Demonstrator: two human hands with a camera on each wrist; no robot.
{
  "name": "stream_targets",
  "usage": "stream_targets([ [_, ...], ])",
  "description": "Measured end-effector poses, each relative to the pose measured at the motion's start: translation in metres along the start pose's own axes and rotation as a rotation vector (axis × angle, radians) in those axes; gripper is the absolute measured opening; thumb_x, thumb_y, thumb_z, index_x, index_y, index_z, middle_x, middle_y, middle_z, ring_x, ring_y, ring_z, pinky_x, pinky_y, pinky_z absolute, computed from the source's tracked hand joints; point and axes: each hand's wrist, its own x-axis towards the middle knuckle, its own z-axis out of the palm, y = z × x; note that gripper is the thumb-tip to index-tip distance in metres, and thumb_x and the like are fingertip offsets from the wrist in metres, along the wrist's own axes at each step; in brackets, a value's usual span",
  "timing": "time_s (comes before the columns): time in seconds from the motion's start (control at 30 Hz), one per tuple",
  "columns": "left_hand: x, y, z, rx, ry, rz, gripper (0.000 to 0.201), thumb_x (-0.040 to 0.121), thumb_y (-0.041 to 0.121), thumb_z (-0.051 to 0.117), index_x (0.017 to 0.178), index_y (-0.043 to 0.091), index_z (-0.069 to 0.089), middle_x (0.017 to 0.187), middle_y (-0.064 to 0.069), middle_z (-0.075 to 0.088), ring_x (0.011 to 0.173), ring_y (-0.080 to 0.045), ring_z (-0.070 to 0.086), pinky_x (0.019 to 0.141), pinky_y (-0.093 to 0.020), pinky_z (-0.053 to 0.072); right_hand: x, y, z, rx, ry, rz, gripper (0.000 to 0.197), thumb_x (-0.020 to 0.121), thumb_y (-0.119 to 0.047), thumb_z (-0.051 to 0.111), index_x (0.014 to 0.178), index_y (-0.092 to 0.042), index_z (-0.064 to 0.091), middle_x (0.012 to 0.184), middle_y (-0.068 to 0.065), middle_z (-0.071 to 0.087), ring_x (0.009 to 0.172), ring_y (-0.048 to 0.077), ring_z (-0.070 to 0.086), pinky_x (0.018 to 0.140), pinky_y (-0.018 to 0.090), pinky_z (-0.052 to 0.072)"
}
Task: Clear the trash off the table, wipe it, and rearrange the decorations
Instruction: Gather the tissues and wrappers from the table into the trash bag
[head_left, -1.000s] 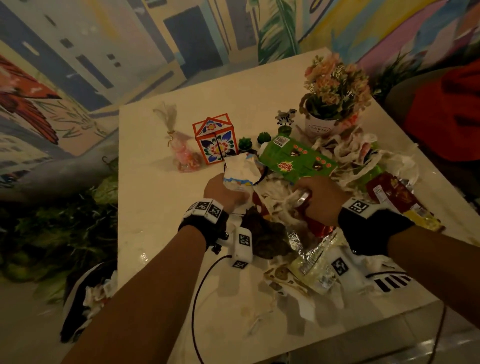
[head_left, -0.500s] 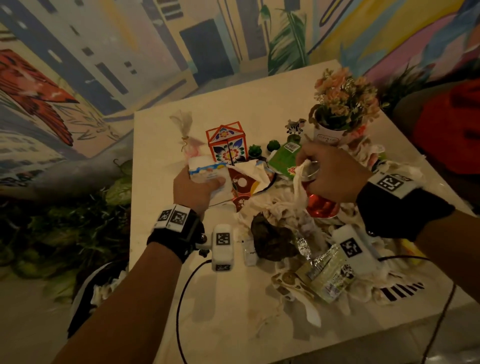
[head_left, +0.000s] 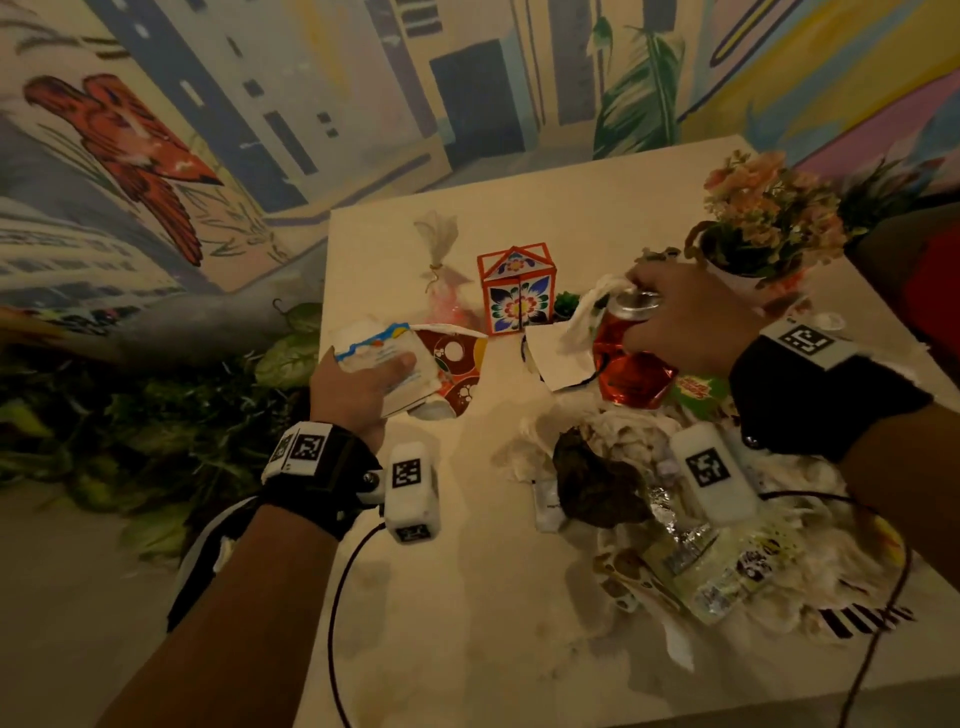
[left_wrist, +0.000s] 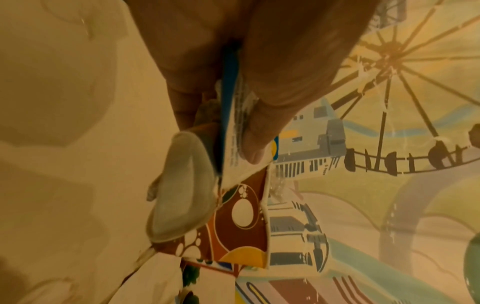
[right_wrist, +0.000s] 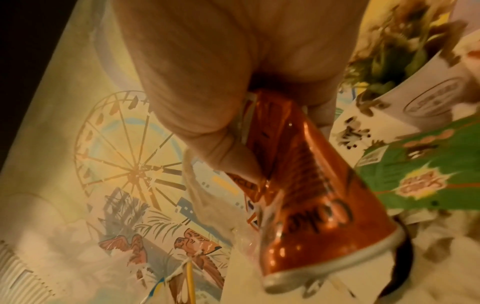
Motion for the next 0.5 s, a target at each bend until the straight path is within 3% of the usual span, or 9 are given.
stream_targets([
  [0.13, 0.000, 0.006, -0.041, 0.004, 0.066, -0.043, 0.038, 0.077, -0.004, 0.070, 0.115, 0.000, 0.062, 0.104, -0.019, 0.070, 0.089, -0.033, 0.070, 0.075, -0.047, 0.058, 0.007, -0.031, 0.026, -0.023, -0.091, -0.066, 0.046, 0.072, -0.010, 0.073, 0.116, -0.015, 0.057, 0.105, 0.005, 0.060, 0.095, 0.022, 0.056, 0.076, 0.029, 0.042],
  [0.27, 0.011, 0.007, -0.099, 0.019, 0.133, -0.086, 0.033, 0.079, 0.001, 0.071, 0.111, 0.007, 0.064, 0.104, -0.017, 0.070, 0.090, -0.032, 0.070, 0.079, -0.050, 0.057, 0.011, -0.072, 0.061, -0.016, -0.156, -0.164, 0.047, 0.076, -0.012, 0.074, 0.118, -0.015, 0.054, 0.104, -0.001, 0.056, 0.099, 0.020, 0.056, 0.082, 0.028, 0.041],
  [0.43, 0.031, 0.009, -0.178, 0.053, 0.189, -0.112, 0.032, 0.082, 0.004, 0.069, 0.113, 0.009, 0.063, 0.101, -0.011, 0.071, 0.079, -0.022, 0.071, 0.051, -0.028, 0.056, 0.018, -0.127, 0.120, -0.001, -0.238, -0.222, 0.040, 0.077, -0.012, 0.072, 0.111, -0.014, 0.053, 0.103, 0.003, 0.059, 0.097, 0.023, 0.057, 0.084, 0.038, 0.049],
  [0.5, 0.043, 0.006, -0.213, 0.076, 0.206, -0.114, 0.031, 0.082, 0.005, 0.069, 0.112, 0.010, 0.063, 0.100, -0.009, 0.071, 0.079, -0.021, 0.071, 0.051, -0.028, 0.055, 0.022, -0.150, 0.151, 0.022, -0.264, -0.203, 0.038, 0.075, -0.010, 0.073, 0.107, -0.015, 0.053, 0.104, 0.005, 0.060, 0.098, 0.025, 0.057, 0.087, 0.042, 0.050],
])
